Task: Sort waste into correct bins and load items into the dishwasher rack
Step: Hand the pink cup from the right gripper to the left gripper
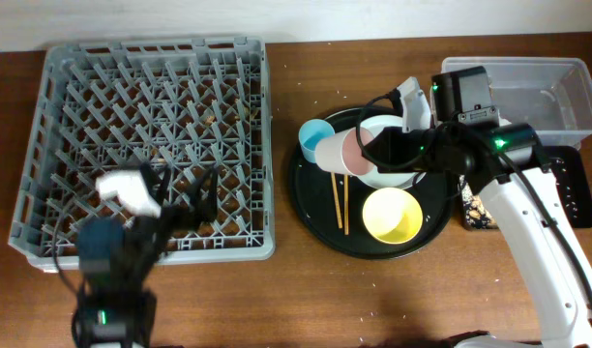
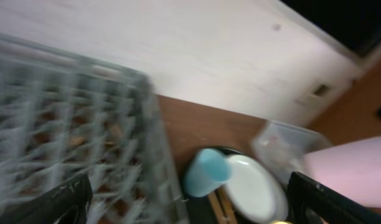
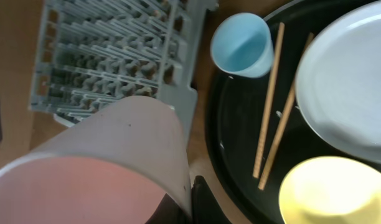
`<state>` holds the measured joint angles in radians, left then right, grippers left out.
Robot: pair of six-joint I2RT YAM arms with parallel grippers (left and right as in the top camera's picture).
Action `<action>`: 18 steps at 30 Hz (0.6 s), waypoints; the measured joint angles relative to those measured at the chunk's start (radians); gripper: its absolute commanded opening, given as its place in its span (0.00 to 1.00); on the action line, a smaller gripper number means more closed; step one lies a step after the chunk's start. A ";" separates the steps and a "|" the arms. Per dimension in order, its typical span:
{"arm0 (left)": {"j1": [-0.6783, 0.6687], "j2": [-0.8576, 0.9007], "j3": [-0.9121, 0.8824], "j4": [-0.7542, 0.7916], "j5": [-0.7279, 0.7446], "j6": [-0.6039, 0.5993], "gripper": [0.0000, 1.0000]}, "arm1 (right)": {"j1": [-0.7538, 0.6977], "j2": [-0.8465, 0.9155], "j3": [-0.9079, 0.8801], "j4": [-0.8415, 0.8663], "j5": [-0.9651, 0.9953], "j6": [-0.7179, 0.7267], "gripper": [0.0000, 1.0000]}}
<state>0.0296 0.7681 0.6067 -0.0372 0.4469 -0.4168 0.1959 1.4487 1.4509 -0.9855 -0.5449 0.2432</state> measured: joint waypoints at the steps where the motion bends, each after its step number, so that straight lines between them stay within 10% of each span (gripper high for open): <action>1: 0.001 0.131 0.079 0.024 0.103 -0.021 0.99 | 0.000 0.000 0.000 0.002 -0.014 -0.008 0.04; 4: 0.001 0.349 0.154 0.185 0.340 -0.108 0.99 | 0.000 0.004 0.000 0.021 -0.048 -0.019 0.04; 9: 0.000 0.574 0.175 0.278 0.738 -0.715 0.99 | 0.000 0.074 -0.071 0.228 -0.339 -0.067 0.04; 18: 0.000 0.597 0.175 0.282 0.929 -0.804 0.99 | 0.114 0.346 -0.146 0.643 -0.797 -0.081 0.04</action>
<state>0.0296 1.3655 0.7822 0.2443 1.3754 -1.2209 0.3099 1.7947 1.3048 -0.3428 -1.3422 0.1623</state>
